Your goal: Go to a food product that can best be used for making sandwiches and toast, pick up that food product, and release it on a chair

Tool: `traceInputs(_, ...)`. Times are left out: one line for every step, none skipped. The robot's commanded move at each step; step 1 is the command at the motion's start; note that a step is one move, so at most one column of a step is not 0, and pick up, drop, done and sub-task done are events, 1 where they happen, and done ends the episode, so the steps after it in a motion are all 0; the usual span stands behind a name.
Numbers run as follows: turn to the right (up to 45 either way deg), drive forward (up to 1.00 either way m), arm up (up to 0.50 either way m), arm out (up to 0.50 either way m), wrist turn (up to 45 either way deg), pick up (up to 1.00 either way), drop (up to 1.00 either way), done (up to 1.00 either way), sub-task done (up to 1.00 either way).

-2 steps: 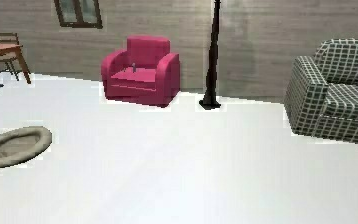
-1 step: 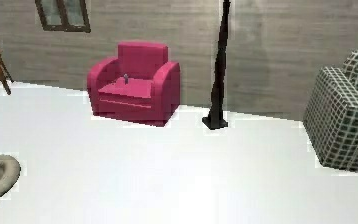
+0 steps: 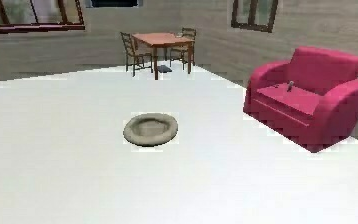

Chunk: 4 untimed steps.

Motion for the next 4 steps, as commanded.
traceInputs(-18.0,0.0,0.0,0.0,0.0,0.0,0.0,0.0,0.0)
traceInputs(0.0,0.95,0.0,0.0,0.0,0.0,0.0,0.0,0.0)
traceInputs(-45.0,0.0,0.0,0.0,0.0,0.0,0.0,0.0,0.0)
traceInputs(-24.0,0.0,0.0,0.0,0.0,0.0,0.0,0.0,0.0)
